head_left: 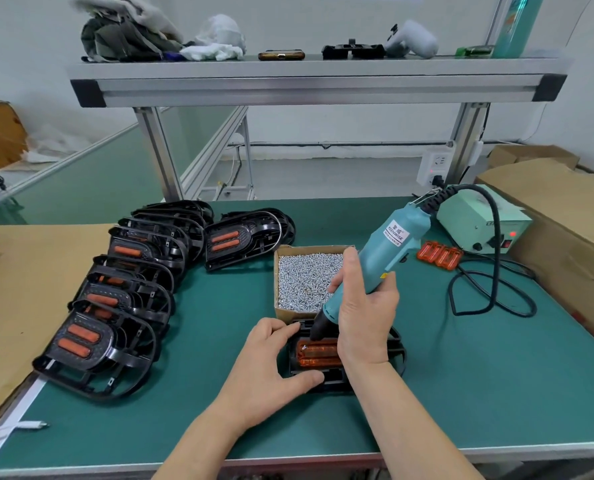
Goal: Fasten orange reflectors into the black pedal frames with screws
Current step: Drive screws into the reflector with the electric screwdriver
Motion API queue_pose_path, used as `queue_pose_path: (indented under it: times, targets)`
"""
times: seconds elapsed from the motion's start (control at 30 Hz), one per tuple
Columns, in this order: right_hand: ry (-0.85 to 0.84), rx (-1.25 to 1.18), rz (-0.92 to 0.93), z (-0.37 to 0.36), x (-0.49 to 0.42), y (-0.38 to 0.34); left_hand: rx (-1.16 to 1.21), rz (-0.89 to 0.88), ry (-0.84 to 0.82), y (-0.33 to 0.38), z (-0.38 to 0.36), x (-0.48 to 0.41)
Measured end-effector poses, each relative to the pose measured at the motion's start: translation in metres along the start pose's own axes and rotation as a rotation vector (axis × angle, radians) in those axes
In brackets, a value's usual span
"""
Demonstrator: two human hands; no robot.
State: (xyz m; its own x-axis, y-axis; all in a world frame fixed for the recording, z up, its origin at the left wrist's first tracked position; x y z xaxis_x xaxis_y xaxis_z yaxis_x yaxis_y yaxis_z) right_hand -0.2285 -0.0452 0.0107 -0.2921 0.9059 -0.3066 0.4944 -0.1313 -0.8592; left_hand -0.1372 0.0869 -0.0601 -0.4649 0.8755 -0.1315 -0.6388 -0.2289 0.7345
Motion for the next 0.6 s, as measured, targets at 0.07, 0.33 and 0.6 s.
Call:
queue_pose_path:
  times: [0.07, 0.33, 0.6]
  targets:
    - [-0.006, -0.013, -0.011, -0.001, 0.000, 0.000, 0.001, -0.002, 0.000, 0.000, 0.000, 0.000]
    - [-0.038, 0.016, -0.002, -0.005, 0.001, 0.000, 0.009, 0.001, 0.006, -0.002, -0.001, 0.000]
    - [-0.174, 0.087, 0.018, -0.021, 0.005, -0.006, 0.027, -0.009, 0.009, 0.000, 0.000, 0.000]
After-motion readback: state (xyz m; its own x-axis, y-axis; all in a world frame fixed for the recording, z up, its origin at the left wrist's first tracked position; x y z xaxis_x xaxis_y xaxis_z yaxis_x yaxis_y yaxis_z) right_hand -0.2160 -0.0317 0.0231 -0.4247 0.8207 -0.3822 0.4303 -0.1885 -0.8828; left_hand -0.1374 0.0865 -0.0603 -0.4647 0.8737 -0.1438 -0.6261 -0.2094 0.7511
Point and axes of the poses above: each hand's wrist, its own x-axis away from the middle knuckle, its own z-axis out of the back of the hand, y = z × x, the point moved 6 cm from there along -x, towards the middle knuckle, and after that the axes turned 5 degrees about -y, right-handed, at the moved point
